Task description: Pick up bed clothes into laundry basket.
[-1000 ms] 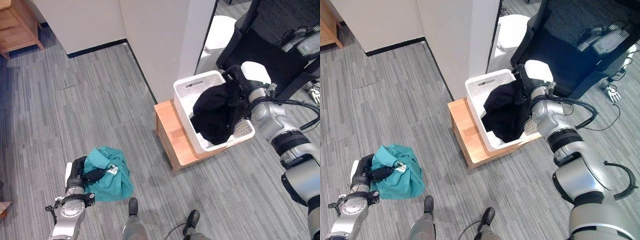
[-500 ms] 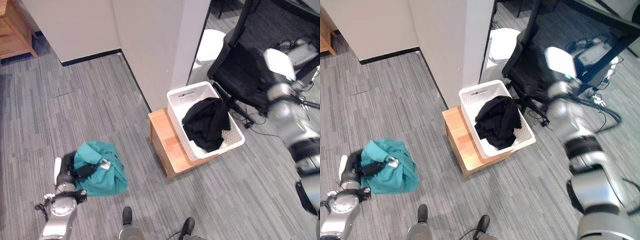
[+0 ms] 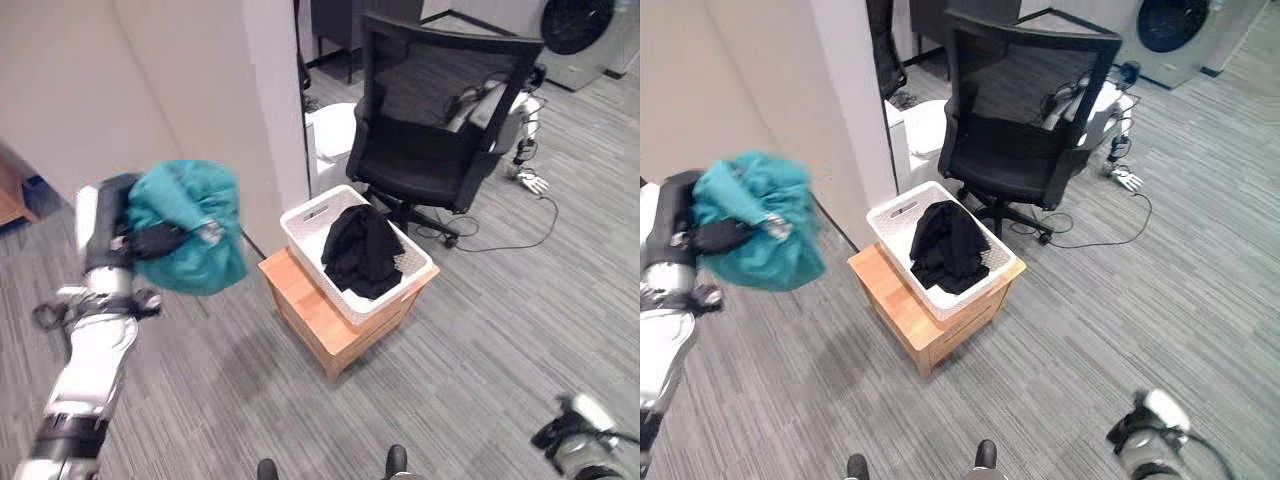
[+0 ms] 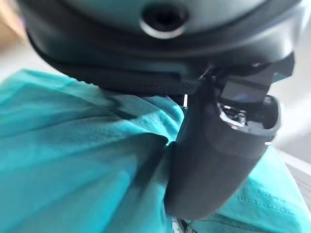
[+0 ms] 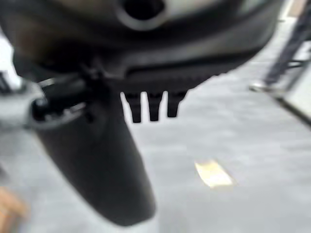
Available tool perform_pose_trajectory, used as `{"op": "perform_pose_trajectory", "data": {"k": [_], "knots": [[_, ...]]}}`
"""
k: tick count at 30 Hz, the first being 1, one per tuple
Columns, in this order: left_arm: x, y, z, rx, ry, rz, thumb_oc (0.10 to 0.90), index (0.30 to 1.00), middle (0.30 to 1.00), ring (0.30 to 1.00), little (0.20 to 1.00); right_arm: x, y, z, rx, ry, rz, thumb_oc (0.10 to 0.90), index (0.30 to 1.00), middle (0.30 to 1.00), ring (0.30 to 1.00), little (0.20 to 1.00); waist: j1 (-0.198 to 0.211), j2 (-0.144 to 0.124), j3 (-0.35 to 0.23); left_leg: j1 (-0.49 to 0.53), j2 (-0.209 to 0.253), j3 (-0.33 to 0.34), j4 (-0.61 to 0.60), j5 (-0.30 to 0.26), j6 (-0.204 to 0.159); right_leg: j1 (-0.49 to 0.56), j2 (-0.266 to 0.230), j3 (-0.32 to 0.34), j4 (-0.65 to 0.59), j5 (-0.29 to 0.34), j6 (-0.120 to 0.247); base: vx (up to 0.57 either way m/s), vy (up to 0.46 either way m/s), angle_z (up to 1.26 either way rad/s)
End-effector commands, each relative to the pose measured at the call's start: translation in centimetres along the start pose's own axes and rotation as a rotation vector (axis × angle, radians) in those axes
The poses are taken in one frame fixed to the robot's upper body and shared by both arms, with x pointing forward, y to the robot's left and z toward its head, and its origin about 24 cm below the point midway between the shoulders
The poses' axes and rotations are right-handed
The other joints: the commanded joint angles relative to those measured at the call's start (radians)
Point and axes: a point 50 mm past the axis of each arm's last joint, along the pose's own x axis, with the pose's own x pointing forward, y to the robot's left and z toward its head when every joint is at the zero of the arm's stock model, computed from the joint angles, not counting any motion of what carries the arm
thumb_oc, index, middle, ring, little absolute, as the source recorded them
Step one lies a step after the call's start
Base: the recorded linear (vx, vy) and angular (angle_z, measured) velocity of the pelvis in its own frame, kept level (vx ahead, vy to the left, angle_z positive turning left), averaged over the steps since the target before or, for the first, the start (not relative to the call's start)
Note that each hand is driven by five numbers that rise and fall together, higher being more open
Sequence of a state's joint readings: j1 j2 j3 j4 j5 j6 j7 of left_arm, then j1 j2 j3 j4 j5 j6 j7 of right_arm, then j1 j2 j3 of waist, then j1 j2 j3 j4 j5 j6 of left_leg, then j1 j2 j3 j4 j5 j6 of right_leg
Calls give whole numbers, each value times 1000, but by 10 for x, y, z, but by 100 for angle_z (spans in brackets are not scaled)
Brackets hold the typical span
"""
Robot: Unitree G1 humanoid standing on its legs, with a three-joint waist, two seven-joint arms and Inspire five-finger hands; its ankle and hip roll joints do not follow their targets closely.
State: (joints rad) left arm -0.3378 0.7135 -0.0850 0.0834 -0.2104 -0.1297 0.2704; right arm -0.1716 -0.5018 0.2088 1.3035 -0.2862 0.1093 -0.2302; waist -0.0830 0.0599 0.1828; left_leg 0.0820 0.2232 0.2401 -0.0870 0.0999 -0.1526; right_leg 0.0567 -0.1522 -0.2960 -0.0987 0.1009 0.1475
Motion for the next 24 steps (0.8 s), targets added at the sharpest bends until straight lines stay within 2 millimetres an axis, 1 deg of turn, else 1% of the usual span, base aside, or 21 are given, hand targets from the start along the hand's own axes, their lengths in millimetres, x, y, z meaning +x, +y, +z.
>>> {"op": "perform_pose_trajectory", "data": {"k": [1,2,3,4,6,7,9,10,11,12,14,16,18,19,20,21,22,23,24], "knots": [[35,24,90,82,-427,73,400,300,300,300,300,-4,10,51,-60,-147,41,800,900,900,900,900,-3,-59,-44,7,41,-6,0,-54,-29,17,-60,-18,11,-116,35,-6,-10,-3],[35,24,90,82,-428,72,400,300,300,300,300,-4,10,51,-58,-147,41,800,900,900,900,900,-2,-60,-44,7,41,-6,0,-54,-29,17,-60,-18,11,-116,35,22,0,-43],[43,17,97,136,-456,73,400,300,300,300,300,-8,28,44,-70,-131,93,800,900,900,900,900,-23,-51,-43,11,39,2,0,-55,-29,13,-61,-10,11,-115,37,19,-8,-41],[47,17,99,181,-460,88,400,300,300,300,300,-11,38,37,-78,-123,130,800,900,900,900,900,-38,-48,-39,12,41,8,0,-54,-30,9,-61,-4,11,-113,40,29,-18,-34],[57,15,103,265,-470,100,400,300,300,300,300,-15,53,26,-81,-117,176,800,900,900,900,900,-57,-48,-39,9,44,21,0,-52,-33,-1,-60,5,11,-107,43,27,-36,-14],[63,16,106,320,-467,112,400,300,300,300,300,-17,58,15,-85,-94,195,800,900,900,900,900,-74,-45,-36,13,47,28,0,-56,-36,-4,-57,11,11,-109,45,8,-42,-22],[72,17,110,393,-472,116,400,300,300,300,300,-19,65,3,-92,-65,221,800,900,900,900,900,-87,-47,-38,-1,50,32,0,-45,-37,-25,-56,17,11,-99,46,-9,-43,-10],[76,20,108,429,-456,126,400,300,300,300,300,-21,69,-5,-100,-43,237,800,900,900,900,900,-97,-45,-38,-5,52,35,0,-43,-38,-31,-55,21,11,-97,48,3,-31,-6],[77,19,109,430,-457,125,400,300,300,300,300,-21,70,-5,-99,-44,238,800,900,900,900,900,-96,-46,-39,-6,52,35,0,-43,-39,-33,-55,21,11,-97,47,22,-43,-9],[83,27,104,487,-421,156,400,300,300,300,300,-22,71,-12,-90,-29,243,800,900,900,900,900,-112,-46,-40,-11,54,41,0,-40,-41,-43,-51,27,11,-94,50,24,-43,-16],[89,33,101,533,-391,182,400,300,300,300,300,-23,73,-17,-71,-25,243,800,900,900,900,900,-123,-46,-39,-19,58,45,0,-37,-43,-59,-50,32,11,-88,50,11,-48,-20],[97,42,101,590,-364,221,400,300,300,300,300,-23,71,-19,-45,-22,235,800,900,900,900,900,-137,-43,-35,-37,61,48,0,-32,-46,-83,-47,37,11,-81,52,-38,-34,-13],[102,50,99,649,-333,246,400,300,300,300,300,-21,65,-17,-22,-32,210,800,900,900,900,900,-150,-39,-31,-57,64,52,0,-25,-50,-108,-43,44,11,-75,53,-52,-22,-4],[103,50,99,649,-333,246,400,300,300,300,300,-21,65,-17,-21,-32,210,800,900,900,900,900,-149,-39,-32,-59,64,52,0,-25,-50,-109,-43,44,11,-74,53,-8,-26,-9],[105,54,94,677,-300,261,400,300,300,300,300,-21,67,-10,-22,-52,200,800,900,900,900,900,-155,-32,-28,-64,68,58,0,-28,-53,-117,-39,49,11,-77,54,9,-19,-9],[106,54,95,678,-302,260,400,300,300,300,300,-22,67,-10,-21,-52,200,800,900,900,900,900,-154,-33,-29,-65,68,59,0,-27,-53,-119,-38,49,11,-76,54,-10,-39,-7],[107,58,89,685,-263,280,400,300,300,300,300,-22,68,2,-19,-84,196,800,900,900,900,900,-160,-27,-24,-77,72,65,0,-23,-55,-142,-33,58,11,-73,55,-19,-20,-9],[107,58,89,685,-264,280,400,300,300,300,300,-22,68,2,-19,-84,196,800,900,900,900,900,-160,-27,-24,-77,72,65,0,-23,-55,-142,-33,58,11,-73,55,-50,-34,-13],[108,59,86,681,-249,286,400,300,300,300,300,-22,68,8,-20,-103,190,800,900,900,900,900,-163,-26,-19,-84,74,67,0,-20,-56,-154,-29,64,11,-70,54,-58,-38,-15]]}}
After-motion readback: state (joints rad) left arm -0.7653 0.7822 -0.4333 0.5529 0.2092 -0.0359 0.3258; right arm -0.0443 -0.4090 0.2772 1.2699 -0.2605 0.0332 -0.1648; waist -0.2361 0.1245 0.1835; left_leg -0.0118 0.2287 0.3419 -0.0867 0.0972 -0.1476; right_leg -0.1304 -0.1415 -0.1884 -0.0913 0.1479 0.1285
